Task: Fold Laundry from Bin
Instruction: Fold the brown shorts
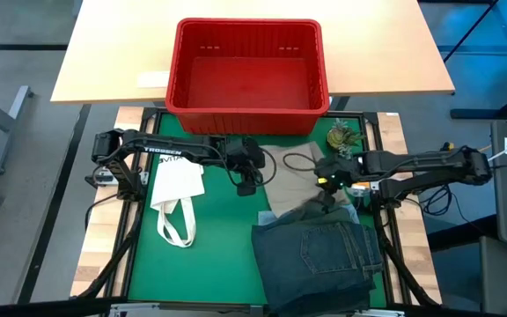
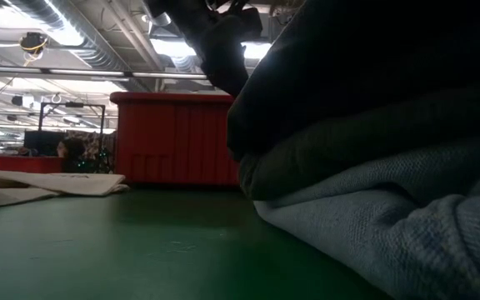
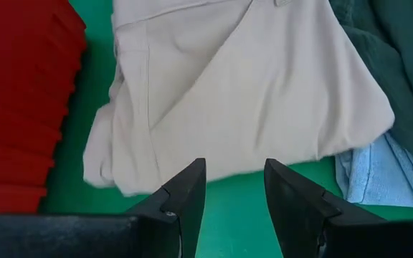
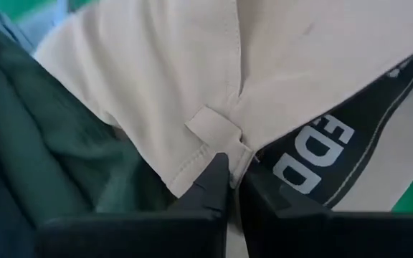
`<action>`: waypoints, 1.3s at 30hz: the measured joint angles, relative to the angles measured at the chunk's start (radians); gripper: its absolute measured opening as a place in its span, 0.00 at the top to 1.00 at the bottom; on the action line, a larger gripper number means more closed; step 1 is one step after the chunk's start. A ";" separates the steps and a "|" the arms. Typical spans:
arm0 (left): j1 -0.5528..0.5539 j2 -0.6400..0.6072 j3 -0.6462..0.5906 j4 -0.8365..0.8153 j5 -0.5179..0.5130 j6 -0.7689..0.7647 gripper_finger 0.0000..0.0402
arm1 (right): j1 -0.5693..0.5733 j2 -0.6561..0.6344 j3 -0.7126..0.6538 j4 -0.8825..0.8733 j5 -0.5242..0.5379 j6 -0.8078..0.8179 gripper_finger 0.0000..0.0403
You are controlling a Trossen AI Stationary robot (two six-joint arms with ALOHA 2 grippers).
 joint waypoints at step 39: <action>-0.054 0.070 0.000 0.104 0.001 -0.008 0.66 | -0.001 0.092 -0.001 -0.027 -0.067 0.002 0.94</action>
